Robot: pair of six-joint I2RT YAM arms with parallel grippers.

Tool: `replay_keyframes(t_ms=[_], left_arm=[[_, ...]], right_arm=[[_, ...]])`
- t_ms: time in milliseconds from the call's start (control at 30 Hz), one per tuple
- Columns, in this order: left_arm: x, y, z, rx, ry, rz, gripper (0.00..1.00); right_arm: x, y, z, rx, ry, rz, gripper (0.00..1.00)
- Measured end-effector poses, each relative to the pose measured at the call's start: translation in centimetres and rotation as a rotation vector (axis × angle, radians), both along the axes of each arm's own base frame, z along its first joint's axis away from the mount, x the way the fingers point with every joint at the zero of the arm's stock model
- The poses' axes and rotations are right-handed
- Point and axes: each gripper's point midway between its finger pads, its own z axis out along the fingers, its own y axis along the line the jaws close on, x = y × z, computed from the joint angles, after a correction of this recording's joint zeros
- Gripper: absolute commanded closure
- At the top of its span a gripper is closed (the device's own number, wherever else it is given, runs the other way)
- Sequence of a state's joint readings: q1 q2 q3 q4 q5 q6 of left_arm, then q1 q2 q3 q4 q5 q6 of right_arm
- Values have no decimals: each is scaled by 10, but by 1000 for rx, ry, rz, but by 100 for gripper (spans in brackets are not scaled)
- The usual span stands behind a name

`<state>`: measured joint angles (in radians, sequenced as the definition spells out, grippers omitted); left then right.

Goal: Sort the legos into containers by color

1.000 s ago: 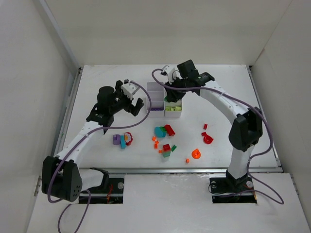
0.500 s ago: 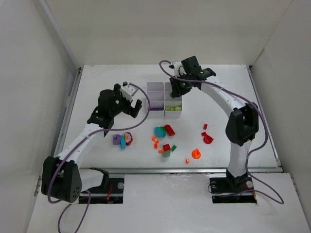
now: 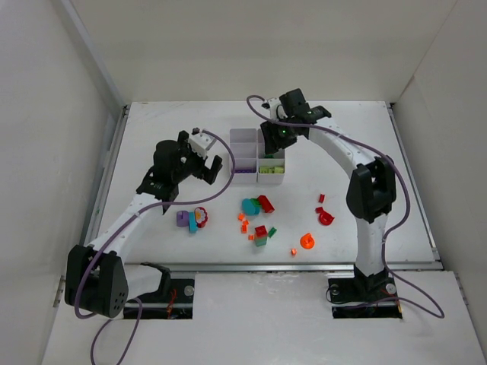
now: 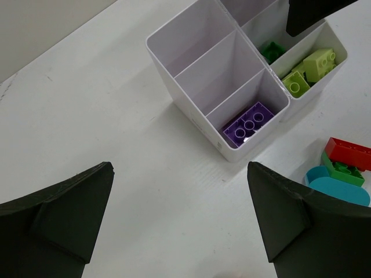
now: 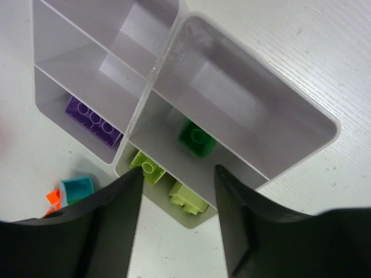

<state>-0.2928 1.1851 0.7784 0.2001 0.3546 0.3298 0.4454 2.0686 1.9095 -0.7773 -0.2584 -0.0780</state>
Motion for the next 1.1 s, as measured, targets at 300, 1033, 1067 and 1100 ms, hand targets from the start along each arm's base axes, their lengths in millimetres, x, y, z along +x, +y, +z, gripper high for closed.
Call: replay_keyframes(t_ms=[300, 1033, 1067, 1100], left_arm=[[0, 0, 0, -1, 0, -2, 0], [-10, 4, -7, -55, 19, 83, 0], [-12, 4, -9, -50, 20, 83, 0], [-14, 4, -10, -45, 21, 80, 0]], right_arm=[[-2, 2, 1, 15, 8, 3, 37], [-157, 11, -52, -68, 143, 192, 30], [-159, 12, -54, -60, 151, 194, 30], [-159, 14, -54, -50, 153, 196, 30]])
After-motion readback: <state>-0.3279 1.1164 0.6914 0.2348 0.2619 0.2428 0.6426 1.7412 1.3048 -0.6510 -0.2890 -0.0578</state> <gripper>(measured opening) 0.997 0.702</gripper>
